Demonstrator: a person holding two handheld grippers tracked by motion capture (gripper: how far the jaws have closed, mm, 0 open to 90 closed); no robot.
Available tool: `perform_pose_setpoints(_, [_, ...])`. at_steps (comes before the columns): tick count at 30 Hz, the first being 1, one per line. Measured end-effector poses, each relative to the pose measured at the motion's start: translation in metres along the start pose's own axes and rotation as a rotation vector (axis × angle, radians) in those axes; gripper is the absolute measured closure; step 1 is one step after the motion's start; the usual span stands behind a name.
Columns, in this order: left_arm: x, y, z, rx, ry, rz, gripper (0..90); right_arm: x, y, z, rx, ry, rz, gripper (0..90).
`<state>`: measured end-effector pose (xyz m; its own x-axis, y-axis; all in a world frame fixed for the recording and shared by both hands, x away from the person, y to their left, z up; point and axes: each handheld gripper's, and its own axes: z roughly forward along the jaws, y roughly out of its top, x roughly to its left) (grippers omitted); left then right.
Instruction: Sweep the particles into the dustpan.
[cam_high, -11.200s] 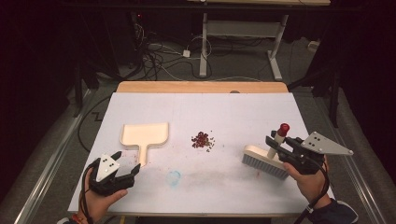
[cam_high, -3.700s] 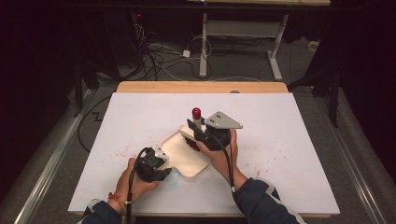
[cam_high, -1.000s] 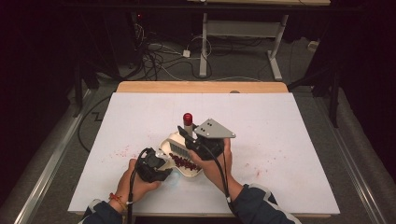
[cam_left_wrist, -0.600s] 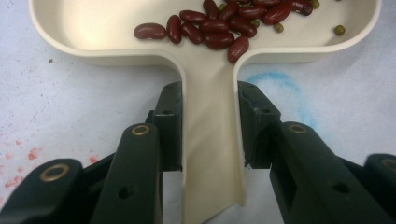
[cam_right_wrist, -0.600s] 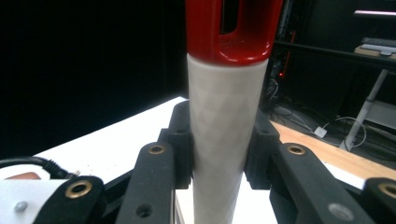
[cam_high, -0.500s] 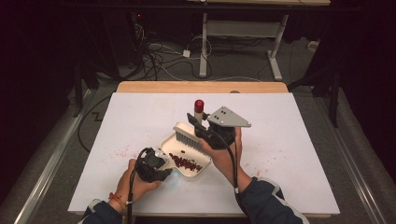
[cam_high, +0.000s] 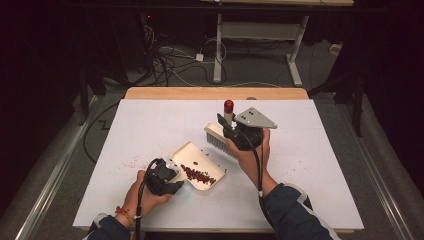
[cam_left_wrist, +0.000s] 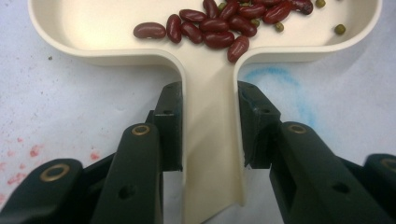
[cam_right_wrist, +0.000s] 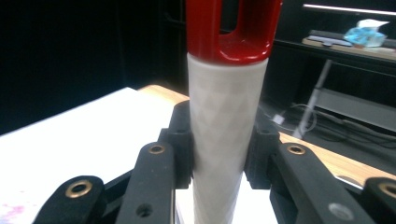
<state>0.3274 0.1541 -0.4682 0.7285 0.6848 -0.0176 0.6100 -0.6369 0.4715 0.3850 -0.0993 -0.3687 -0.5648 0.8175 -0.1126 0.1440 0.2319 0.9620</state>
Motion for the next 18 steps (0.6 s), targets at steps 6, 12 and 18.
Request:
perform_pose_setpoints(6, [-0.002,-0.001,-0.005,0.018,0.0,0.016,64.0,0.001,-0.013,0.009,0.02,-0.024,-0.01,69.5])
perform_pose_setpoints(12, [-0.002,-0.002,-0.008,0.012,-0.008,0.001,63.9,0.015,-0.017,0.01,0.022,0.017,-0.002,69.4])
perform_pose_setpoints(18, [-0.002,0.0,-0.007,0.012,-0.007,-0.003,64.0,0.034,-0.017,0.009,0.017,0.076,0.016,69.2])
